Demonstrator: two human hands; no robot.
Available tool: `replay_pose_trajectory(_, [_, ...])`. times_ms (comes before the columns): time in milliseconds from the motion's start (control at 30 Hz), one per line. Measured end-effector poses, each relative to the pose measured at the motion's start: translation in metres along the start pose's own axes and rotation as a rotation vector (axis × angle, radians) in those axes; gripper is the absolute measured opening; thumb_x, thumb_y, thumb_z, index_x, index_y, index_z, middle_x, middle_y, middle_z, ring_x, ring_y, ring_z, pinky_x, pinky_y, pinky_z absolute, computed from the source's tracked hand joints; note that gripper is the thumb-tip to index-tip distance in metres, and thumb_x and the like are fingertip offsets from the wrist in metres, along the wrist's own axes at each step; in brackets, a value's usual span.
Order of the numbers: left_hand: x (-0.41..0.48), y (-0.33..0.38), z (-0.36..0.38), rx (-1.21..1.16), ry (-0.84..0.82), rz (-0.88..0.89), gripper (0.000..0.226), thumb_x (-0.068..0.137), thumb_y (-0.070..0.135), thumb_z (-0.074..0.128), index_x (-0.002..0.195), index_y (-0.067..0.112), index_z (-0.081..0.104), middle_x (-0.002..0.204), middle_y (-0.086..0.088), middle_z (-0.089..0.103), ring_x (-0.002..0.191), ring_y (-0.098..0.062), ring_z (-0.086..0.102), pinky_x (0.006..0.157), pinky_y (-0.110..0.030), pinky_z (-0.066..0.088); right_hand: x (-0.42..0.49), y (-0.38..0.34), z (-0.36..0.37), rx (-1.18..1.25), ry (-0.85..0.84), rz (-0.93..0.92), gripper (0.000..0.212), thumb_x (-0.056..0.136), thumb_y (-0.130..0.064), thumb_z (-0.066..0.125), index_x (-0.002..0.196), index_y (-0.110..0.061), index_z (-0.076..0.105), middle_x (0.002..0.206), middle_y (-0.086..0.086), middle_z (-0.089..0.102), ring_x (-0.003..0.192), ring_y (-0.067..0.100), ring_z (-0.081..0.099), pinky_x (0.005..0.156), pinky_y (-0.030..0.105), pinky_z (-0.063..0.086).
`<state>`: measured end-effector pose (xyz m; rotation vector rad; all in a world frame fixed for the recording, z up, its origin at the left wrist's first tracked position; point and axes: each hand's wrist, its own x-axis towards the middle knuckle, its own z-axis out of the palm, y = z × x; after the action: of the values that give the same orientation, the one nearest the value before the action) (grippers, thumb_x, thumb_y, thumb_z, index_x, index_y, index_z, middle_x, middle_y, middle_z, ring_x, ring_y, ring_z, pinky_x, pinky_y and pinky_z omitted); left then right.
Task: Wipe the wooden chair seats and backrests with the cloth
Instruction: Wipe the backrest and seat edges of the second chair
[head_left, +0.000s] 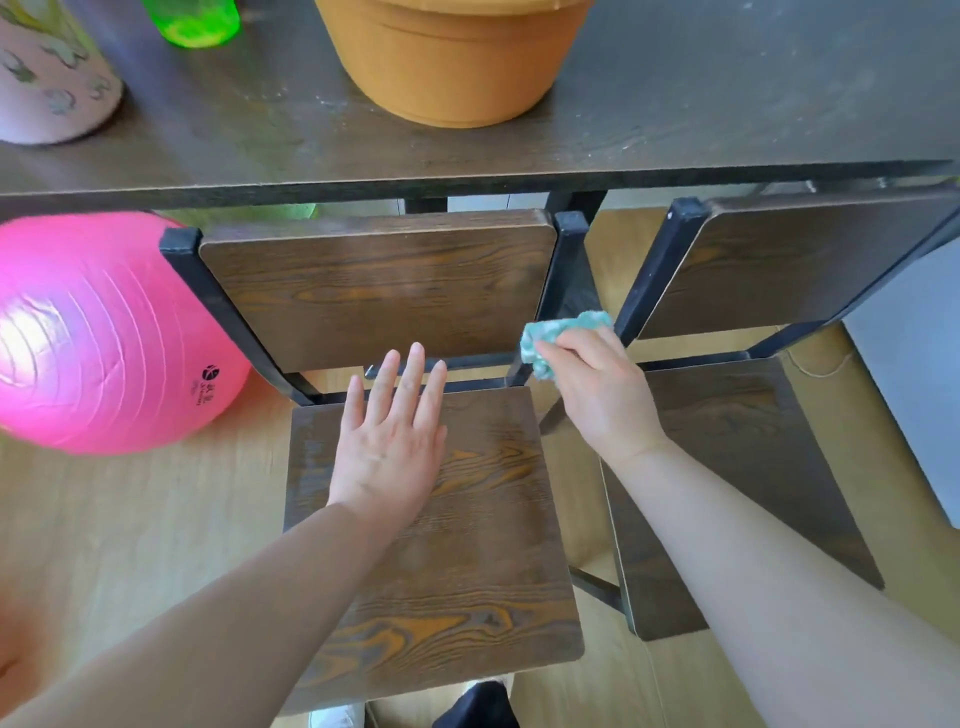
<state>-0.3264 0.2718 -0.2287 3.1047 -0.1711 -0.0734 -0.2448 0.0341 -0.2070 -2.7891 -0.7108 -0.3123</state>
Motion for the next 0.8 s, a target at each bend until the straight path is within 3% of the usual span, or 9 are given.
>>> replay_pose_trajectory(100, [0.001,0.004,-0.006,0.007,-0.006,0.008,0.065,0.101,0.037,0.038,0.157,0.017,0.013,0.165,-0.010,0.012,0.152,-0.031,0.010,0.120,-0.056,0.019,0.017,0.005,-0.033,0.046,0.229,-0.023,0.035,0.083,-0.006,0.073,0.118,-0.003,0.067,0.111,0.012,0.064,0.105,0.027,0.057,0.085,0.038,0.057])
replay_pose_trajectory(233, [0.007,0.011,-0.008,0.020,-0.006,0.022,0.063,0.100,0.038,0.030,0.157,0.017,0.014,0.165,-0.010,0.013,0.152,-0.031,0.011,0.120,-0.055,0.018,0.049,0.010,-0.059,0.073,0.393,-0.060,0.028,0.090,-0.007,0.067,0.118,-0.003,0.068,0.108,0.013,0.065,0.102,0.027,0.059,0.090,0.032,0.053])
replay_pose_trajectory(467, [0.015,0.022,0.000,0.005,-0.025,0.023,0.066,0.099,0.038,0.043,0.157,0.015,0.019,0.164,-0.011,0.018,0.151,-0.033,0.015,0.118,-0.057,0.023,0.065,0.018,-0.044,0.109,0.318,-0.067,0.028,0.091,-0.014,0.068,0.116,-0.003,0.069,0.108,0.012,0.065,0.103,0.027,0.060,0.088,0.037,0.057])
replay_pose_trajectory(800, [0.023,0.023,0.013,0.012,-0.061,-0.016,0.066,0.101,0.038,0.041,0.157,0.016,0.017,0.165,-0.011,0.014,0.152,-0.032,0.012,0.120,-0.056,0.020,0.068,0.023,-0.023,0.220,0.316,0.019,0.018,0.087,-0.016,0.074,0.101,-0.005,0.072,0.101,0.009,0.066,0.098,0.021,0.060,0.084,0.025,0.052])
